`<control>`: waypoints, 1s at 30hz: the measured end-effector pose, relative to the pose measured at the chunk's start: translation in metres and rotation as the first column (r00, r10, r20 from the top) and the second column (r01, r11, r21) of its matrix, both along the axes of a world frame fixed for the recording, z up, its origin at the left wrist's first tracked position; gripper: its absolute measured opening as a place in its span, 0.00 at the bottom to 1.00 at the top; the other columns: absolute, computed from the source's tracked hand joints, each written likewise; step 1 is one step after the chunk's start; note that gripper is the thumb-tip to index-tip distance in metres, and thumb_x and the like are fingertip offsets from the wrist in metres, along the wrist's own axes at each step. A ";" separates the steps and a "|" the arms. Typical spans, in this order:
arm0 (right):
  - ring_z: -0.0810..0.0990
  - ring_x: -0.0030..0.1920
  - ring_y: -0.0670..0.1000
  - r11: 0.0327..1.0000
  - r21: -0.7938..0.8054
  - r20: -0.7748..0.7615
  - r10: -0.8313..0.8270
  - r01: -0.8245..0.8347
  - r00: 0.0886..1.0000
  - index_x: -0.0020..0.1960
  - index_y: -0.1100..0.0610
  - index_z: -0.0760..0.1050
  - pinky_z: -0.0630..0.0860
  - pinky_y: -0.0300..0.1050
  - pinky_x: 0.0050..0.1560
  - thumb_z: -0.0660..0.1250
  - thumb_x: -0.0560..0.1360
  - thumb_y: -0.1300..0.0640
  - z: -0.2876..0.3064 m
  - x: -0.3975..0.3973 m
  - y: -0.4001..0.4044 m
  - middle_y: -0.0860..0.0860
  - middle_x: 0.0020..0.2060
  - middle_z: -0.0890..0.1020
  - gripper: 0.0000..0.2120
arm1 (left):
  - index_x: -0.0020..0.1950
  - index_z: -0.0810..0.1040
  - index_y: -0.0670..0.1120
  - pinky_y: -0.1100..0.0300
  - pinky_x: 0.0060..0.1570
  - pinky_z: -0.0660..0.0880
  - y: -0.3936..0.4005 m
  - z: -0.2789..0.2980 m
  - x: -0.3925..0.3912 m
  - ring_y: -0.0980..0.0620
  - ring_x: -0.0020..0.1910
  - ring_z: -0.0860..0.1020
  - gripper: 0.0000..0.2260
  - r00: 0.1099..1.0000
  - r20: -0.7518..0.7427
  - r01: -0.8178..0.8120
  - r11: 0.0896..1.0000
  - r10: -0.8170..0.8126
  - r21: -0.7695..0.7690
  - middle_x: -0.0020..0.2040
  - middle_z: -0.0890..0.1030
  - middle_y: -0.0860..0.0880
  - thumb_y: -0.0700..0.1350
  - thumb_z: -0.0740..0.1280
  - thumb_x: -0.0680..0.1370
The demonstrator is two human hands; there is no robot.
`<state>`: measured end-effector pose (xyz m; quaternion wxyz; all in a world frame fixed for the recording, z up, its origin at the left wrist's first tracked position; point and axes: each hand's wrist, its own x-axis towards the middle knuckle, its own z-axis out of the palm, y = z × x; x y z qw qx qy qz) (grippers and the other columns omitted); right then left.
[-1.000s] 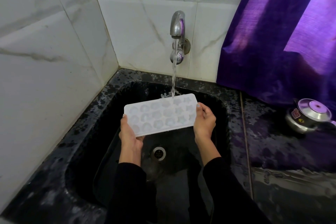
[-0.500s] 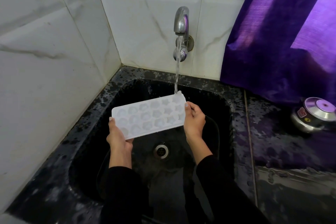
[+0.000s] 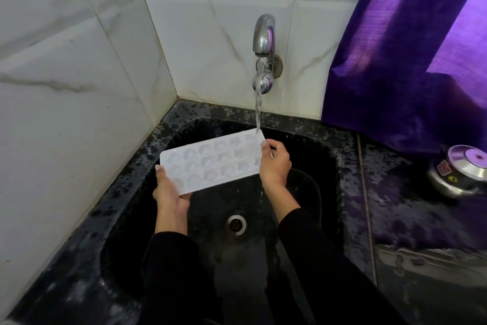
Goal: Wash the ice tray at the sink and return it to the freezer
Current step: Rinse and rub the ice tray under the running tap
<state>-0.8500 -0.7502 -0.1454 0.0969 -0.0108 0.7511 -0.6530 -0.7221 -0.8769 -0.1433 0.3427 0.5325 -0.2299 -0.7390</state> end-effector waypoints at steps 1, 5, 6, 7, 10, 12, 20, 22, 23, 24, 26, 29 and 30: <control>0.74 0.59 0.51 1.000 0.017 -0.006 -0.010 0.011 1.000 0.58 0.56 0.76 0.71 0.40 0.54 0.61 0.80 0.54 0.001 -0.002 0.000 0.50 0.53 0.78 0.10 | 0.55 0.73 0.44 0.47 0.41 0.79 0.001 0.001 -0.003 0.46 0.42 0.81 0.17 1.000 -0.001 0.008 1.000 -0.008 -0.002 0.44 0.81 0.46 0.58 0.61 0.80; 0.77 0.55 0.51 0.991 0.122 -0.019 -0.056 0.058 0.998 0.58 0.55 0.76 0.71 0.42 0.50 0.60 0.80 0.52 0.007 -0.015 0.007 0.52 0.52 0.80 0.11 | 0.55 0.74 0.44 0.47 0.39 0.79 0.006 0.003 -0.018 0.46 0.42 0.81 0.17 0.999 -0.003 0.048 0.999 -0.048 -0.001 0.45 0.81 0.45 0.58 0.61 0.80; 0.77 0.52 0.50 0.980 0.186 -0.034 -0.065 0.070 0.997 0.58 0.54 0.76 0.71 0.43 0.49 0.60 0.80 0.51 0.009 -0.019 0.009 0.51 0.52 0.80 0.11 | 0.54 0.74 0.44 0.46 0.41 0.79 0.007 0.003 -0.022 0.45 0.43 0.81 0.17 0.998 -0.001 0.056 0.998 -0.056 0.001 0.46 0.81 0.45 0.58 0.61 0.80; 0.76 0.51 0.50 0.962 0.260 -0.061 -0.071 0.084 0.996 0.58 0.53 0.76 0.71 0.44 0.48 0.60 0.80 0.50 0.011 -0.023 0.012 0.51 0.53 0.80 0.12 | 0.54 0.74 0.44 0.45 0.43 0.79 0.009 0.003 -0.027 0.45 0.43 0.81 0.17 0.998 0.001 0.061 0.998 -0.061 0.006 0.46 0.81 0.45 0.59 0.61 0.80; 0.77 0.56 0.53 0.895 0.414 -0.239 -0.067 0.164 0.969 0.61 0.53 0.75 0.72 0.47 0.54 0.60 0.79 0.50 0.014 -0.037 0.017 0.51 0.57 0.79 0.13 | 0.50 0.74 0.45 0.44 0.45 0.79 0.016 0.005 -0.041 0.45 0.41 0.81 0.16 0.997 -0.001 0.074 0.997 -0.074 0.024 0.43 0.81 0.45 0.58 0.62 0.79; 0.74 0.60 0.54 0.877 0.425 -0.379 -0.051 0.223 0.924 0.61 0.55 0.75 0.70 0.49 0.61 0.61 0.79 0.51 0.021 -0.046 0.018 0.52 0.60 0.77 0.14 | 0.48 0.74 0.44 0.46 0.40 0.79 0.022 0.008 -0.051 0.45 0.40 0.81 0.16 0.996 -0.013 0.086 0.996 -0.086 0.030 0.42 0.81 0.45 0.58 0.62 0.80; 0.76 0.60 0.53 0.989 0.149 -0.270 0.038 0.003 0.962 0.65 0.60 0.70 0.72 0.47 0.61 0.63 0.78 0.49 0.074 -0.088 -0.009 0.54 0.60 0.76 0.20 | 0.59 0.75 0.42 0.44 0.47 0.80 0.036 0.008 -0.079 0.42 0.47 0.82 0.20 0.989 -0.048 0.144 0.989 -0.142 0.023 0.50 0.82 0.43 0.58 0.63 0.79; 0.75 0.60 0.53 0.992 0.102 -0.117 0.087 -0.075 0.989 0.65 0.59 0.70 0.72 0.45 0.59 0.64 0.77 0.44 0.082 -0.100 -0.021 0.55 0.59 0.76 0.24 | 0.59 0.75 0.42 0.42 0.50 0.80 0.038 0.010 -0.085 0.42 0.50 0.82 0.20 0.989 -0.055 0.142 0.990 -0.140 0.023 0.53 0.82 0.42 0.58 0.62 0.79; 0.76 0.58 0.54 0.992 0.077 -0.049 0.107 -0.103 0.993 0.63 0.58 0.70 0.73 0.45 0.56 0.65 0.75 0.41 0.086 -0.104 -0.027 0.55 0.57 0.77 0.26 | 0.59 0.75 0.42 0.41 0.52 0.79 0.038 0.010 -0.087 0.41 0.50 0.82 0.20 0.989 -0.054 0.140 0.990 -0.138 0.022 0.53 0.82 0.42 0.58 0.62 0.79; 0.78 0.57 0.55 0.991 0.059 0.002 0.120 -0.120 0.993 0.59 0.57 0.72 0.74 0.45 0.53 0.66 0.72 0.37 0.088 -0.108 -0.033 0.55 0.54 0.78 0.27 | 0.59 0.75 0.42 0.41 0.52 0.79 0.038 0.010 -0.089 0.41 0.50 0.82 0.20 0.990 -0.053 0.135 0.991 -0.134 0.020 0.53 0.82 0.42 0.58 0.62 0.80; 0.82 0.51 0.55 0.991 0.011 0.059 0.134 -0.134 0.989 0.48 0.57 0.73 0.78 0.45 0.50 0.67 0.69 0.34 0.092 -0.114 -0.043 0.56 0.48 0.81 0.26 | 0.56 0.75 0.42 0.43 0.51 0.79 0.038 0.011 -0.092 0.43 0.47 0.82 0.18 0.991 -0.050 0.129 0.991 -0.128 0.017 0.51 0.82 0.43 0.57 0.62 0.80; 0.84 0.39 0.52 0.991 -0.077 0.122 0.123 -0.114 0.985 0.41 0.62 0.76 0.80 0.37 0.36 0.72 0.71 0.42 0.097 -0.118 -0.050 0.55 0.41 0.83 0.21 | 0.53 0.74 0.43 0.46 0.47 0.80 0.035 0.011 -0.092 0.46 0.43 0.81 0.17 0.991 -0.046 0.129 0.991 -0.128 0.019 0.48 0.81 0.44 0.57 0.62 0.80; 0.84 0.39 0.51 0.991 -0.100 0.150 0.107 -0.093 0.983 0.42 0.63 0.77 0.79 0.34 0.31 0.73 0.70 0.45 0.097 -0.119 -0.051 0.55 0.42 0.83 0.20 | 0.53 0.75 0.43 0.46 0.46 0.80 0.034 0.011 -0.091 0.45 0.43 0.82 0.17 0.990 -0.044 0.131 0.991 -0.130 0.020 0.48 0.82 0.44 0.58 0.62 0.80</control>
